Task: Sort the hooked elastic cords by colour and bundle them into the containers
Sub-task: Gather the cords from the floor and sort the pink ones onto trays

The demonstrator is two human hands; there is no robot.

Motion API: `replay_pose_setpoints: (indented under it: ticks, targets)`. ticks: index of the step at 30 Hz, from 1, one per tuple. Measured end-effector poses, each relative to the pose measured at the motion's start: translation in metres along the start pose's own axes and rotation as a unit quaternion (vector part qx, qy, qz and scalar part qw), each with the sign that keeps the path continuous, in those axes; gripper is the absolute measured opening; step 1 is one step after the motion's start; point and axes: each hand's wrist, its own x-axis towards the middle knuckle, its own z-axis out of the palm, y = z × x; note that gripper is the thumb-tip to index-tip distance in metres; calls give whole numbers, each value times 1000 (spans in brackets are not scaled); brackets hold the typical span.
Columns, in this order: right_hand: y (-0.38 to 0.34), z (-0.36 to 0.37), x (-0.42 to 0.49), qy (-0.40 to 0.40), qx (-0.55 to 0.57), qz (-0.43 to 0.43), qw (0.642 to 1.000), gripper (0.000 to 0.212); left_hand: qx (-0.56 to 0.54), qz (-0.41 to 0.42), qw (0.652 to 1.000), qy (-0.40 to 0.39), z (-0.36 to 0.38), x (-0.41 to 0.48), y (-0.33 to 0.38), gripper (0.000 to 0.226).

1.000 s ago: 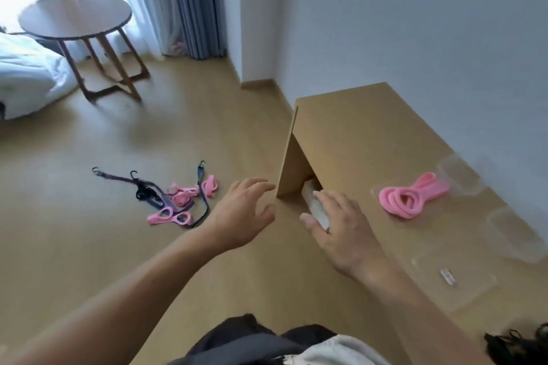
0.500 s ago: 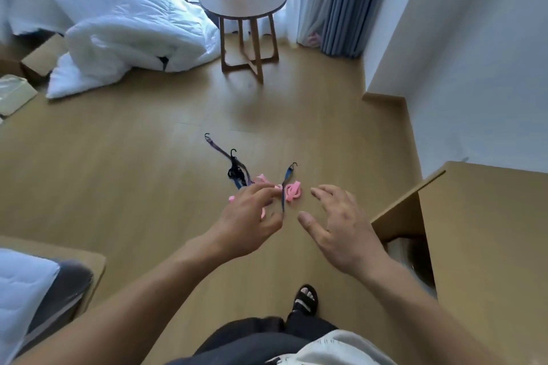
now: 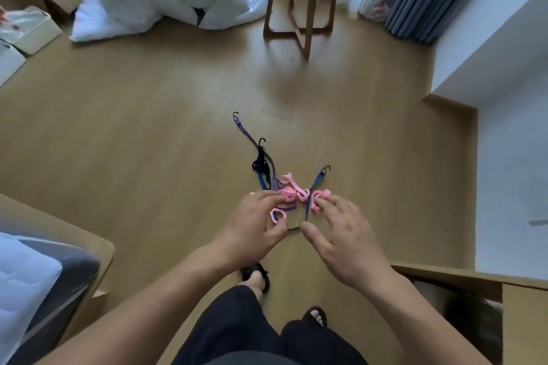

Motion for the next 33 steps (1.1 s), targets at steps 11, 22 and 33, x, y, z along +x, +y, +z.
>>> replay_pose_setpoints:
  ticks: [11, 22, 33]
  targets:
    - [84, 103, 175, -53, 63, 100, 992, 50, 13, -69, 994, -79, 72, 178, -119, 39]
    - [282, 332, 349, -136, 55, 189, 971, 45, -6, -183, 975, -124, 301, 343, -296, 37]
    - [361, 517, 474, -152, -92, 63, 982, 38, 197, -123, 950, -210, 430, 390, -485, 48]
